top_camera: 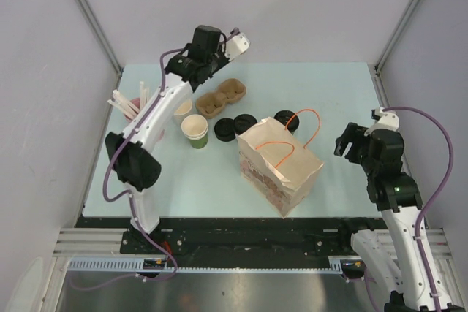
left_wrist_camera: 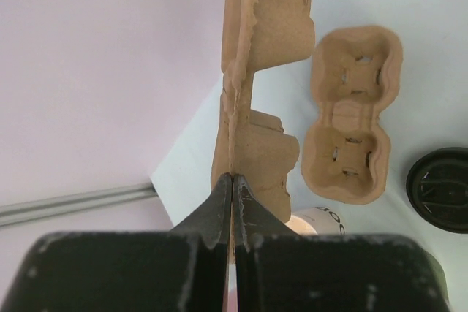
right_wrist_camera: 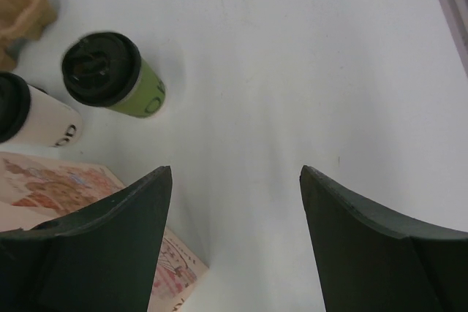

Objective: Pack the takeout coffee

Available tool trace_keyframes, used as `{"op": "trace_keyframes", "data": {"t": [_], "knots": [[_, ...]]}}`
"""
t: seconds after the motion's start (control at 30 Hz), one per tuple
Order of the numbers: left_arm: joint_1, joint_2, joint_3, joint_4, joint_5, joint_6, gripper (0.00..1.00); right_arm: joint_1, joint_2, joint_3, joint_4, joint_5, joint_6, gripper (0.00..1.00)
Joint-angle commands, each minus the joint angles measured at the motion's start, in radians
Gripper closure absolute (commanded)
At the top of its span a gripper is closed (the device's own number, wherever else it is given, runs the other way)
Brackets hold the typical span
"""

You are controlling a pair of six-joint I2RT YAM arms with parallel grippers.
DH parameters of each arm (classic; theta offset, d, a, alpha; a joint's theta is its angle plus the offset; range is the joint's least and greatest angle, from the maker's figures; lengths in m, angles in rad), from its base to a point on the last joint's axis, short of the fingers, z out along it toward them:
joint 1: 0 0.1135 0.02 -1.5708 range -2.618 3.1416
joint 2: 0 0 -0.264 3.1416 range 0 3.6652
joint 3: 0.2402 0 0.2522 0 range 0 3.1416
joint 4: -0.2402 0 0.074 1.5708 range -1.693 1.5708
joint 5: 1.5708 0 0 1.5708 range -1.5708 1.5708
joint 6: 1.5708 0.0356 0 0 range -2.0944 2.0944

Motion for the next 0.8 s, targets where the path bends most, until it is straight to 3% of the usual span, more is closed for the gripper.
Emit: {"op": "trace_keyframes", "data": {"t": [0.0, 0.3, 0.57, 0.67, 0.77], "knots": [[-0.066, -0.174, -0.021, 0.036, -0.017, 0.062, 1.0, -0.004, -0.015, 0.145, -0.011, -0.045, -0.022, 0.23], [-0.248, -0.43, -0.107, 0.035, -0.04, 0.164, 1.0, -0.001, -0.001, 0.392, -0.075, -0.197, -0.046, 0.19], [-0.449, -0.629, -0.28, 0.035, -0.082, 0.309, 1.0, -0.002, 0.042, 0.614, -0.115, -0.395, -0.019, 0.18], [-0.513, -0.7, -0.354, 0.036, -0.089, 0.385, 1.0, -0.001, 0.066, 0.701, -0.109, -0.516, -0.028, 0.17], [-0.572, -0.781, -0.435, 0.035, -0.089, 0.489, 1.0, -0.001, 0.118, 0.812, -0.135, -0.73, -0.105, 0.17]]}}
